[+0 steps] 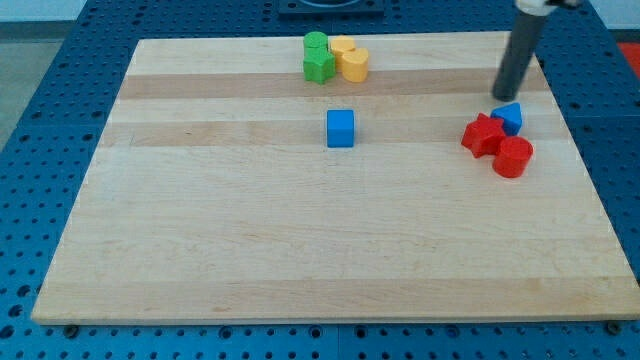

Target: Push blue triangle slightly bottom right of the yellow heart

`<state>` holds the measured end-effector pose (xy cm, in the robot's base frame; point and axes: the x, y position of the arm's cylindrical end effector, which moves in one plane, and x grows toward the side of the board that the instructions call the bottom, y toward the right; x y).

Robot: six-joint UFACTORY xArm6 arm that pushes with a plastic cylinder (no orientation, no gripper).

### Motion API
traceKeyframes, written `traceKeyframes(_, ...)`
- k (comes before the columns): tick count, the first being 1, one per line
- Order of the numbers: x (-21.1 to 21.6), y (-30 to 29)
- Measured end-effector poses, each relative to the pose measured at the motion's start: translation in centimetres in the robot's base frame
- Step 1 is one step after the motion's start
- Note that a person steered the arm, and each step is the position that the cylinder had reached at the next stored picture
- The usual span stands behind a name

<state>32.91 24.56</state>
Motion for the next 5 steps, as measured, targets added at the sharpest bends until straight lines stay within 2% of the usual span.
traceKeyframes(2,4.4,3.8)
traceKeyframes(3,5.6,3.3)
traceKeyframes(5,5.5,-2.0)
